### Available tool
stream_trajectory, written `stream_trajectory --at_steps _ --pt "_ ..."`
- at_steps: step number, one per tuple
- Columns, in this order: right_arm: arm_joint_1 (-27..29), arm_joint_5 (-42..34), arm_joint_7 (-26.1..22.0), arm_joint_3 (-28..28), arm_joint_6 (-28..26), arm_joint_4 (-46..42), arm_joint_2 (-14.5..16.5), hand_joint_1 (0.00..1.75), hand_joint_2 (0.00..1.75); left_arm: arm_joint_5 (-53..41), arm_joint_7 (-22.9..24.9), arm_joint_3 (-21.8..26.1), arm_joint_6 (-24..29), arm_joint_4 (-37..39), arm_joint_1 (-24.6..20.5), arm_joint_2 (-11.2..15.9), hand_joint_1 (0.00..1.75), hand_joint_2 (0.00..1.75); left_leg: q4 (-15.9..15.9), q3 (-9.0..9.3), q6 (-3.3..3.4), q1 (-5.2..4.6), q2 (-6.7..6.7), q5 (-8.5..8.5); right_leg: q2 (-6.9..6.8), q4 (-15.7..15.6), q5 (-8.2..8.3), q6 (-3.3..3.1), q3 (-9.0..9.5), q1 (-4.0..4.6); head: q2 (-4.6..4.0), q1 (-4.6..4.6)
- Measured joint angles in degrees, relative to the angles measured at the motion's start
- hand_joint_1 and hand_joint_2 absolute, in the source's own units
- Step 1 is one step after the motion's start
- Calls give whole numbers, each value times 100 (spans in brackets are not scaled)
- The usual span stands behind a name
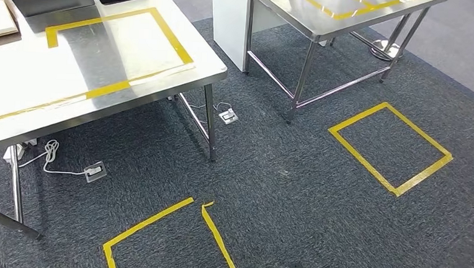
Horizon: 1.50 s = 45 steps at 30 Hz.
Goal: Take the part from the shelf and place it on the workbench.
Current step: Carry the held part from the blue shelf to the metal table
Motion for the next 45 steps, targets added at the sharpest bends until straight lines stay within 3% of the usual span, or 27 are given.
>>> stream_trajectory --at_steps 3,5,8,10,11,13,15,16,20,25,31,35,37,39,40,41,42,44,45 --pt "-5 -32 -3 -48 -4 0 7 0 0 31 2 0 6 22 -9 20 175 175 -35 -14 -123 10 -35 30 -15 -90 31 -81 15 17 0 1" --pt "-6 -34 -17 -70 -4 0 15 0 0 32 11 -1 25 33 -15 27 175 175 88 -80 -177 14 78 -66 -52 -136 82 -164 35 4 0 -10" --pt "6 -15 -36 -91 1 0 19 0 0 25 45 -16 72 41 -13 32 175 175 1017 -477 -223 10 297 -584 -93 -157 114 -221 28 7 0 -31" --pt "21 4 -36 -93 8 0 20 0 0 25 63 -34 94 39 38 29 175 175 1494 -660 -236 10 319 -733 -123 -148 113 -225 18 16 0 -31" --pt "27 12 -36 -94 11 0 21 0 0 23 71 -40 105 35 60 27 175 175 1429 -602 -232 10 325 -653 -138 -143 111 -223 18 19 0 -30" --pt "31 14 -36 -97 13 0 28 0 0 20 83 -41 130 14 79 27 175 175 747 -218 -208 8 366 -347 -166 -132 102 -207 27 22 0 -31" --pt "27 14 -37 -97 13 0 34 0 0 5 91 -40 150 -15 81 26 175 175 123 126 -155 -22 413 -186 -186 -115 89 -162 22 45 0 -33" --pt "25 15 -37 -98 13 0 34 0 0 -6 95 -40 163 -28 87 23 175 175 -15 195 -130 -29 421 -176 -192 -107 80 -155 15 64 0 -34" --pt "28 25 -44 -107 13 0 34 0 0 -31 99 -38 193 -60 135 19 175 175 -40 195 -83 -36 380 -153 -196 -135 106 -236 18 91 0 -31" --pt "28 28 -45 -121 13 0 34 0 0 -32 99 -37 195 -77 173 19 175 175 -38 185 -17 -48 381 -155 -196 -194 143 -157 38 83 0 -34" --pt "34 47 -102 -123 14 0 36 0 0 -18 115 14 225 -150 278 20 175 175 -25 170 12 -67 382 -154 -199 -219 165 -47 39 52 0 -35" --pt "37 72 -133 -123 15 0 38 0 0 -22 143 112 260 -258 393 32 175 175 -166 231 127 -49 382 -104 -202 -206 123 72 37 33 0 -39" --pt "40 81 -136 -123 15 0 33 0 0 -41 156 144 283 -291 406 20 175 175 -263 281 153 -3 380 -45 -148 218 -140 105 -156 27 0 -29" --pt "49 88 -131 -123 15 0 32 0 0 -67 162 149 299 -302 424 -12 175 175 -258 264 151 8 364 -39 -111 978 -489 142 -528 -3 0 -17" --pt "56 90 -127 -123 15 0 32 0 0 -80 164 148 302 -300 437 -34 175 175 -241 251 134 18 352 -45 -107 1243 -565 162 -664 -25 0 -16" --pt "61 91 -125 -123 15 0 32 0 0 -96 166 148 302 -298 447 -56 175 175 -218 238 107 34 339 -56 -107 1316 -539 184 -706 -48 0 -16" --pt "64 91 -122 -123 15 0 31 0 0 -112 167 147 302 -296 451 -75 175 175 -187 229 71 58 328 -72 -107 1144 -407 207 -621 -74 0 -16" --pt "62 90 -121 -123 14 1 30 0 0 -142 167 147 302 -295 446 -101 175 175 -99 211 -33 108 308 -126 -86 449 -92 254 -255 -124 0 -13" --pt "59 89 -120 -123 13 2 34 0 0 -152 167 148 302 -293 438 -107 175 175 -45 196 -97 118 296 -160 -57 171 -6 241 -108 -135 0 -8"
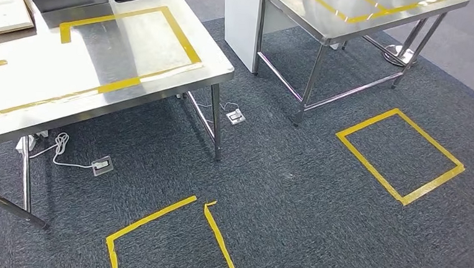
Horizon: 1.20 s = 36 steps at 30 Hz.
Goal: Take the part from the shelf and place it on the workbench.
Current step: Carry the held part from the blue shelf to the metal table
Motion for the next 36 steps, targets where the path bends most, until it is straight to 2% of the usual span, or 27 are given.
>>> stream_trajectory --at_steps 1,3,5,6,7,9,10,11,12,14,16,18,21,22,24,25,26,27,28,29,31,32,36 --pt "-1 -1 4 0 0 1 4 0 0 -6 -3 1 0 1 -12 -2 175 175 35 -13 -60 -1 -11 -21 23 -143 20 -36 72 -1 0 5" --pt "1 -2 12 0 -1 3 12 0 0 -12 -4 0 0 8 -42 -5 175 175 35 -18 -155 -11 -30 -25 45 -155 -2 -163 65 15 0 12" --pt "2 -5 13 0 -1 3 10 0 0 -17 -2 -1 0 20 -65 -8 175 175 35 -29 -211 2 -9 -38 28 -165 11 -266 70 14 0 4" --pt "1 -8 10 0 -2 3 10 0 0 -23 -2 -1 0 28 -78 -10 175 175 158 -89 -224 5 14 -111 22 -179 19 -308 80 15 0 0" --pt "1 -8 9 0 -2 3 9 0 0 -28 -2 -1 0 37 -94 -13 175 175 395 -206 -227 3 37 -236 16 -191 22 -342 90 18 0 -7" --pt "3 -9 8 0 -2 3 9 0 0 -43 -3 -2 -1 55 -120 -28 175 175 1151 -581 -214 -18 58 -550 6 -194 6 -388 104 50 0 -12" --pt "6 -10 8 -1 -2 3 9 0 0 -48 -2 -2 -1 68 -124 -40 175 175 1458 -747 -202 -29 58 -631 2 -193 -6 -407 115 69 0 -12" --pt "8 -11 8 -1 -2 3 9 0 0 -52 -2 -3 -2 84 -125 -51 175 175 1598 -836 -180 -39 58 -612 -1 -193 -21 -425 132 89 0 -11" --pt "8 -13 8 -2 -2 3 9 0 0 -55 -1 -3 -3 98 -126 -60 175 175 1524 -821 -151 -50 58 -497 -3 -193 -36 -440 154 107 0 -11" --pt "8 -16 8 -2 -2 3 10 0 0 -55 -1 -3 -4 114 -142 -65 175 175 872 -530 -60 -91 69 -116 -3 -194 -75 -446 213 131 0 -11" --pt "5 -16 8 -2 -2 3 10 0 0 -55 -1 -3 -5 120 -172 -63 175 175 270 -236 16 -155 93 75 -2 -192 -107 -410 234 151 0 -13" --pt "3 -16 11 -3 -3 3 10 0 0 -56 -2 -3 -6 124 -187 -60 175 175 105 -160 50 -197 92 55 -8 -211 -112 -349 227 154 0 -16" --pt "-1 -19 14 -4 -7 3 5 0 0 -57 -4 0 -7 126 -188 -37 175 175 24 -112 125 -158 71 62 -18 -136 -191 -244 209 162 0 -8" --pt "-4 -20 15 -4 -8 3 4 0 0 -57 -4 1 -7 125 -190 -30 175 175 -1 -88 154 -139 73 64 -16 61 -296 -216 114 165 0 -4" --pt "-2 -22 16 -4 -10 3 2 0 0 -57 -5 0 -7 126 -184 -30 175 175 -7 -69 199 -136 77 45 -14 766 -589 -185 -274 157 0 3" --pt "1 -22 16 -4 -12 3 1 0 0 -57 -4 -1 -7 126 -173 -32 175 175 -3 -68 208 -138 74 35 -13 1113 -688 -176 -483 155 0 4" --pt "6 -22 16 -5 -14 3 0 0 0 -55 -4 -1 -7 126 -158 -33 175 175 3 -63 212 -140 66 24 -13 1311 -692 -173 -627 153 0 4" --pt "10 -20 16 -5 -16 3 -2 0 0 -41 -4 1 -4 122 -132 -30 175 175 9 -52 209 -140 57 11 -13 1286 -583 -175 -661 152 0 5" --pt "11 -14 16 -5 -17 3 -3 0 0 -14 -5 7 2 105 -88 -17 175 175 15 -34 198 -140 48 -5 -13 1038 -383 -184 -578 151 0 5" --pt "11 -3 16 -5 -17 3 -4 0 0 29 -7 24 12 70 -19 9 175 175 23 -11 181 -140 42 -26 -11 632 -147 -200 -408 151 0 5" --pt "9 28 17 -5 -17 3 -6 0 0 133 -13 100 33 -36 151 94 175 175 43 13 126 -159 42 -71 2 -39 114 -245 -102 158 0 2" --pt "12 40 19 -5 -16 3 -6 0 0 178 -15 153 38 -91 226 141 175 175 46 15 94 -168 43 -85 7 -195 140 -271 -30 166 0 0" --pt "18 47 25 -4 -16 3 -8 0 0 250 0 298 31 -233 372 270 175 175 83 6 -29 -161 46 -139 -15 -278 132 -396 32 157 0 -7"
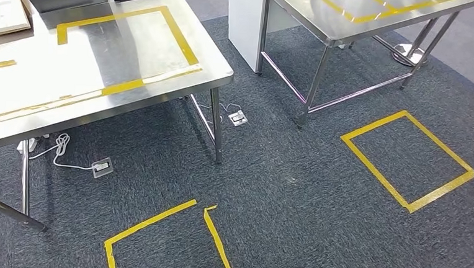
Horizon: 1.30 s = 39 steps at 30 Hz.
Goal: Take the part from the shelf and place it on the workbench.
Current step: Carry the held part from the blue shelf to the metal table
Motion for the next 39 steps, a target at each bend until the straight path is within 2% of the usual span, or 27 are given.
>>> stream_trajectory --at_steps 2,4,5,6,7,9,10,11,14,16,17,19,20,21,22,24,25,26,28,31,32,33,35,36,37,38,39 --pt "-8 -3 1 0 -1 0 -1 0 0 5 22 23 -12 -25 1 34 175 175 438 -212 -55 13 10 -229 -16 -33 -2 -52 47 -27 0 -17" --pt "-14 -3 10 0 -1 0 -2 0 0 5 43 34 -16 -30 10 43 175 175 1186 -603 -100 25 12 -527 -19 -34 -26 -79 75 -28 0 -26" --pt "-14 -3 18 0 -1 0 -2 0 0 5 49 36 -18 -29 25 44 175 175 1454 -757 -114 32 13 -578 -19 -33 -40 -83 90 -28 0 -26" --pt "-13 -3 26 -1 0 0 -2 0 0 5 54 35 -20 -29 37 44 175 175 1529 -820 -121 39 13 -525 -19 -32 -56 -81 109 -29 0 -26" --pt "-12 -8 28 -1 0 0 -2 0 0 5 56 35 -22 -30 42 45 175 175 1382 -769 -123 46 14 -368 -18 -29 -74 -71 134 -32 0 -25" --pt "-10 -32 8 -3 1 0 -3 0 0 6 63 33 -27 -23 9 45 175 175 643 -424 -120 59 33 41 -15 -23 -122 -28 191 -35 0 -26" --pt "-13 -50 -11 -6 1 0 -5 0 0 5 65 22 -33 -7 -42 43 175 175 296 -253 -101 53 41 157 -14 -13 -147 5 204 -26 0 -33" --pt "-15 -69 -27 -13 2 0 -7 0 0 1 65 6 -39 18 -100 32 175 175 72 -144 -68 45 48 201 -13 -11 -162 39 208 -13 0 -31" --pt "-21 -117 -21 -54 4 0 -12 0 0 -97 17 -75 -48 133 -254 -58 175 175 -28 -93 69 33 30 154 -26 -26 -190 136 206 7 0 -16" --pt "-26 -132 -6 -80 2 0 -14 0 0 -215 -26 -156 -53 213 -367 -154 175 175 -41 -65 152 47 23 138 -25 152 -300 203 142 2 0 -8" --pt "-29 -136 -6 -88 1 0 -15 0 0 -263 -39 -200 -56 247 -442 -207 175 175 -48 -51 187 52 24 129 -20 402 -413 232 13 -2 0 -2" --pt "-28 -140 -8 -102 1 0 -15 0 0 -332 -53 -292 -56 317 -586 -330 175 175 -46 -39 235 36 22 104 -14 1144 -677 258 -421 -3 0 9" --pt "-25 -140 -10 -105 1 0 -16 0 0 -355 -55 -335 -55 351 -629 -392 175 175 -45 -30 250 24 21 92 -13 1455 -738 257 -632 -1 0 11" --pt "-21 -140 -13 -107 1 0 -17 0 0 -370 -55 -374 -51 382 -653 -440 175 175 -45 -13 259 11 20 75 -12 1592 -704 247 -763 5 0 12" --pt "-19 -139 -15 -109 0 0 -18 0 0 -381 -55 -404 -46 410 -666 -476 175 175 -44 11 261 0 19 56 -11 1509 -558 227 -786 13 0 13" --pt "-16 -138 -18 -109 -1 0 -22 0 0 -389 -57 -442 -38 457 -713 -514 175 175 -43 74 244 -12 20 5 -5 789 -89 157 -534 35 0 13" --pt "-16 -135 -18 -109 -2 0 -24 0 0 -395 -62 -455 -34 478 -749 -528 175 175 -37 96 224 -26 19 -27 -2 413 74 123 -377 50 0 11" --pt "-17 -131 -18 -109 -2 0 -26 0 0 -402 -66 -466 -32 497 -782 -543 175 175 -36 110 202 -35 16 -54 -2 150 160 96 -259 59 0 10" --pt "-18 -125 -17 -110 -2 0 -26 0 0 -416 -72 -483 -29 526 -814 -564 175 175 -51 128 147 -51 11 -94 -5 8 133 57 -183 76 0 10" --pt "-16 -116 -12 -111 -2 0 -23 0 0 -427 -78 -494 -28 543 -817 -558 175 175 10 143 51 -44 21 -172 -6 -70 110 -32 -61 37 0 -2" --pt "-16 -111 -10 -112 -2 0 -23 0 0 -429 -84 -494 -26 544 -821 -554 175 175 205 54 20 -39 25 -258 -7 -100 94 -60 2 15 0 -14" --pt "-14 -107 -9 -113 -4 0 -23 0 0 -431 -90 -494 -23 549 -820 -557 175 175 524 -114 -5 -26 26 -373 -7 -115 63 -79 55 3 0 -27" --pt "-12 -98 -7 -114 -8 0 -23 0 0 -432 -96 -496 -20 560 -793 -574 175 175 1272 -584 -52 -4 27 -580 -6 -117 -23 -92 153 -10 0 -36" --pt "-9 -95 -6 -115 -10 0 -23 0 0 -432 -96 -497 -20 566 -768 -586 175 175 1491 -762 -63 7 27 -568 -5 -117 -71 -89 207 -12 0 -36" --pt "-5 -91 -4 -117 -10 0 -22 0 0 -436 -97 -498 -20 569 -750 -596 175 175 1495 -841 -68 13 28 -433 -4 -116 -122 -82 269 -14 0 -36" --pt "-2 -88 -3 -120 -10 0 -21 0 0 -444 -99 -498 -20 571 -742 -603 175 175 1289 -809 -65 15 29 -206 -4 -116 -176 -71 341 -17 0 -37" --pt "0 -84 -2 -123 -10 0 -21 0 0 -456 -102 -497 -20 570 -743 -605 175 175 913 -685 -57 16 35 86 -4 -116 -235 -54 420 -20 0 -37"
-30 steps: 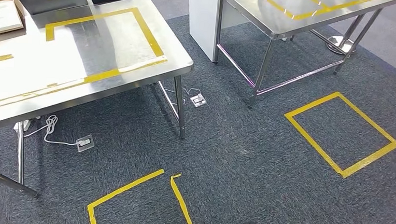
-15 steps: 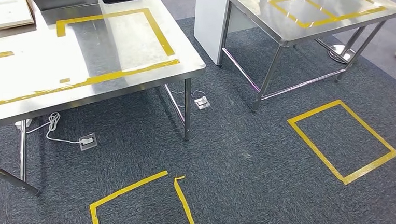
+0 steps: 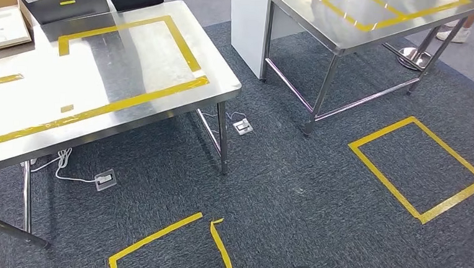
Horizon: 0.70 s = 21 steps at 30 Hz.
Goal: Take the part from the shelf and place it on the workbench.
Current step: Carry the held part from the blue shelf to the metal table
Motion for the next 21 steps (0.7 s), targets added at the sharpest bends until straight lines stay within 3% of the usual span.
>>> stream_trajectory --at_steps 1,2,4,7,9,11,13,14,15,16,18,19,21 --pt "1 4 0 -3 0 0 1 0 0 -15 -6 1 0 1 -6 -4 175 175 -375 158 15 -9 11 208 1 0 -63 28 64 4 0 -4" --pt "-4 8 -1 -5 0 0 1 0 0 -30 -9 2 0 -4 -13 -8 175 175 -694 306 48 -23 17 311 2 3 -120 63 106 9 0 -17" --pt "-19 13 -4 -8 1 0 1 0 0 -60 -10 4 -6 -11 -17 -18 175 175 -958 447 131 -53 19 262 1 -6 -182 136 146 21 0 -23" --pt "-31 16 -5 -10 3 0 -1 0 0 -101 -9 7 -27 -17 -32 -22 175 175 -1013 522 266 -42 -8 168 -3 123 -188 214 141 23 0 11" --pt "-36 20 -5 -10 5 0 1 0 0 -106 -12 8 -37 -20 -54 -29 175 175 -1034 615 330 -33 -18 109 0 642 -288 258 -166 14 0 30" --pt "-32 22 -5 -10 7 0 3 0 0 -106 -13 8 -45 -18 -64 -51 175 175 -1037 697 363 -44 -22 23 2 1369 -539 283 -681 15 0 37" --pt "-17 23 -4 -10 7 0 3 0 0 -106 -12 8 -52 -12 -58 -78 175 175 -1036 813 367 -59 -31 -80 2 1654 -645 272 -1042 27 0 38" --pt "-9 22 -4 -10 7 0 3 0 0 -106 -11 8 -54 -10 -58 -87 175 175 -1035 893 362 -66 -36 -140 3 1512 -526 250 -1086 35 0 38" --pt "-3 22 -5 -10 7 0 3 0 0 -106 -11 8 -56 -9 -59 -93 175 175 -1037 981 357 -73 -37 -204 5 1195 -280 215 -1043 49 0 39" --pt "5 21 -5 -11 6 0 2 0 0 -106 -12 7 -59 -6 -63 -99 175 175 -1041 1050 350 -78 -36 -270 8 785 73 164 -963 69 0 38" --pt "11 22 -2 -12 3 0 -2 0 0 -107 -8 5 -80 11 -81 -117 175 175 -1044 1159 312 -94 -50 -384 19 201 501 84 -831 113 0 28" --pt "14 22 -1 -13 1 0 -3 0 0 -108 -2 4 -98 20 -88 -124 175 175 -1039 1195 281 -99 -61 -414 24 74 578 60 -797 122 0 23" --pt "9 19 1 -16 -5 0 3 0 0 -108 8 3 -139 34 -108 -118 175 175 -1024 1265 216 -104 -78 -434 28 25 531 33 -706 113 0 26"
